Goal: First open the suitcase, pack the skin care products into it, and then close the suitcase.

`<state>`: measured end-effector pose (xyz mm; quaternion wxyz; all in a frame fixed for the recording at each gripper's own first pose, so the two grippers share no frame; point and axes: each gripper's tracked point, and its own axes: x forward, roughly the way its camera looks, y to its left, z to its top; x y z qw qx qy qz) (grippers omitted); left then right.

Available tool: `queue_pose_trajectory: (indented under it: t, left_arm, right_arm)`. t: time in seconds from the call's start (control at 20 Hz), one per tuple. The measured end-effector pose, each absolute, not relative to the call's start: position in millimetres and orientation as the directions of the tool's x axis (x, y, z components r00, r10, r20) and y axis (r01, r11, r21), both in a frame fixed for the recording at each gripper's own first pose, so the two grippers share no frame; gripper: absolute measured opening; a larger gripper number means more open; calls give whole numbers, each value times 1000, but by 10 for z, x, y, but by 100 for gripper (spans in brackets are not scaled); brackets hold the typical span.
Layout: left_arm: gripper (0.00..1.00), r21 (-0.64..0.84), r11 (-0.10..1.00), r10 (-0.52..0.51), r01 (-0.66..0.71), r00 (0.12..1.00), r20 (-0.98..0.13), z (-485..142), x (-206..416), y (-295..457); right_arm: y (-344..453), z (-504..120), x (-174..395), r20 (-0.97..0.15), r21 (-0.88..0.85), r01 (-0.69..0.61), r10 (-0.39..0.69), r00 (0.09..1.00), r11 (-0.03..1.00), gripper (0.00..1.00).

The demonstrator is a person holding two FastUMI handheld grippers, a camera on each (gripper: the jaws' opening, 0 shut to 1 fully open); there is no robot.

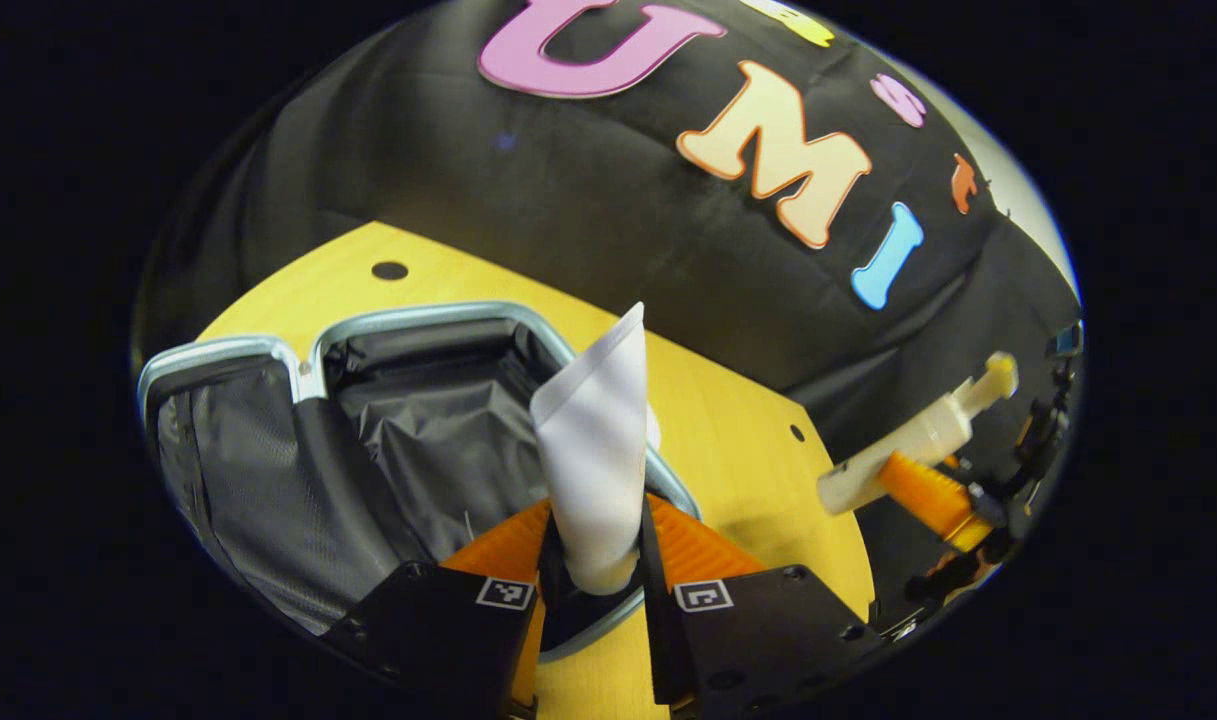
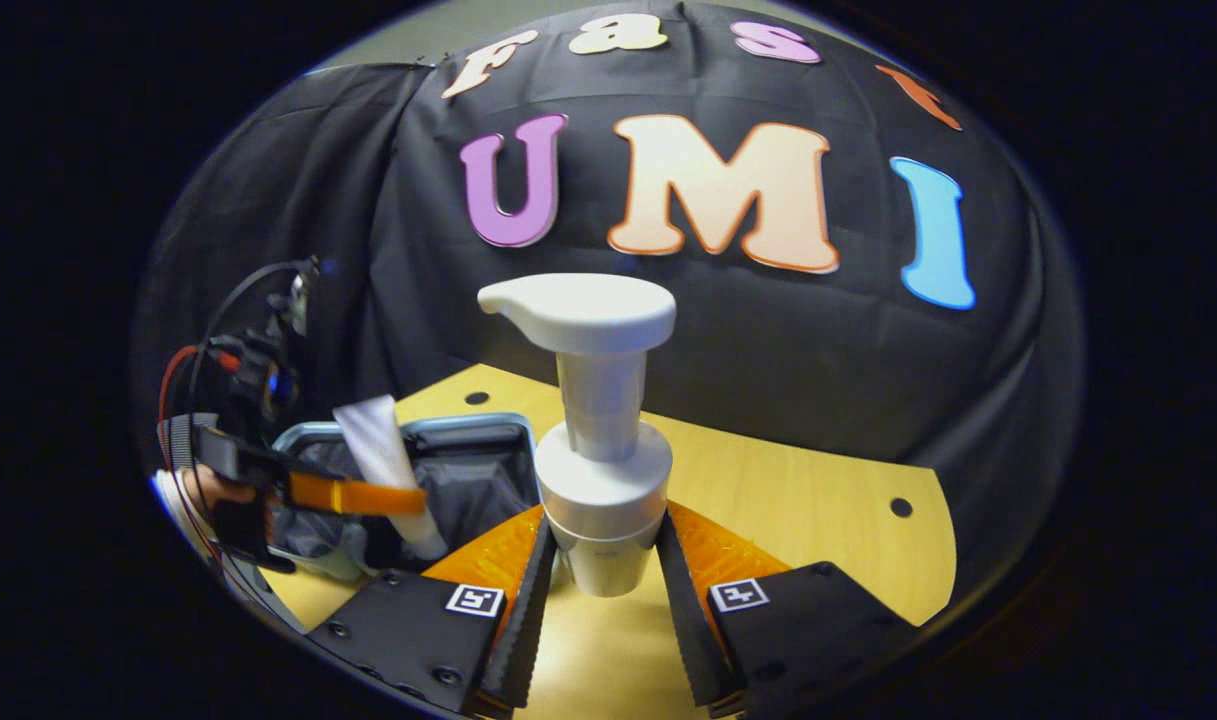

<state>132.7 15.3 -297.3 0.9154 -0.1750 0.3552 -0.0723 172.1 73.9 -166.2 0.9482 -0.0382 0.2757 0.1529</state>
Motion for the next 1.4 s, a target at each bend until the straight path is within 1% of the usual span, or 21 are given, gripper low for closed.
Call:
queue_pose_trajectory:
  t: [0.15,0.2,0.25,0.35,0.4,0.45,0.5,0.55,0.65,0.75,0.8,0.85,0.95,1.0,1.05,1.1,1.15,1.25,1.3,1.35,1.4]
  left_arm:
    - [36,-364,931,-248,-28,684,-686,-3167,1286,303]
    - [34,-364,930,-243,-42,673,-699,-3220,1290,346]
    - [36,-366,929,-242,-56,657,-714,-3284,1293,371]
    - [34,-358,929,-225,-90,631,-742,-3438,1301,476]
    - [36,-369,924,-231,-104,616,-753,-3488,1295,476]
    - [37,-381,919,-238,-102,627,-741,-3466,1349,447]
    - [41,-366,925,-222,-102,634,-740,-3444,1386,473]
    - [34,-354,930,-212,-99,642,-737,-3431,1403,496]
    - [65,-373,923,-218,-97,666,-713,-3317,1415,452]
    - [87,-393,914,-218,-101,696,-684,-3185,1403,459]
    - [89,-389,915,-204,-106,711,-673,-3104,1373,514]
    - [95,-386,915,-186,-114,731,-657,-3015,1345,584]
    - [95,-394,908,-151,-145,764,-628,-2829,1240,746]
    - [91,-400,901,-121,-171,784,-609,-2738,1182,873]
    - [95,-407,891,-89,-200,803,-590,-2656,1111,1018]
    - [91,-414,879,-50,-235,819,-572,-2556,1012,1198]
    - [95,-419,867,-13,-268,830,-558,-2469,903,1357]
    - [95,-424,845,69,-326,853,-518,-2246,666,1701]
    - [95,-416,837,114,-354,858,-501,-2157,526,1891]
    - [90,-406,829,158,-385,858,-489,-2122,374,2091]
    - [95,-398,819,198,-414,854,-481,-2093,225,2283]
  right_arm:
    - [1206,-1771,1898,-569,13,-383,322,757,924,60]
    - [1333,-1887,1904,-590,14,-403,333,735,915,60]
    - [1451,-2017,1914,-613,24,-420,345,711,907,60]
    - [1642,-2297,1927,-658,54,-440,363,660,896,60]
    - [1708,-2417,1925,-678,58,-449,365,638,892,60]
    - [1767,-2535,1919,-698,57,-458,364,617,887,60]
    - [1821,-2661,1913,-718,60,-470,365,592,881,60]
    - [1847,-2775,1903,-739,60,-483,364,567,873,60]
    - [1864,-2973,1902,-774,47,-503,350,528,863,60]
    - [1897,-3112,1882,-797,53,-508,343,497,860,60]
    - [1893,-3165,1885,-805,50,-510,337,488,859,60]
    - [1891,-3220,1876,-815,43,-514,327,478,857,60]
    - [1910,-3335,1860,-832,26,-524,309,461,852,60]
    - [1906,-3382,1859,-838,18,-529,302,455,848,62]
    - [1909,-3389,1874,-837,13,-532,300,457,847,63]
    - [1920,-3393,1871,-836,15,-532,303,458,847,65]
    - [1933,-3393,1871,-837,20,-533,306,454,846,65]
    - [1899,-3406,1818,-844,15,-540,300,444,842,66]
    - [1878,-3390,1797,-845,10,-544,298,444,839,72]
    - [1888,-3331,1784,-834,13,-539,307,459,842,79]
    - [1888,-3269,1786,-815,23,-532,324,480,846,88]
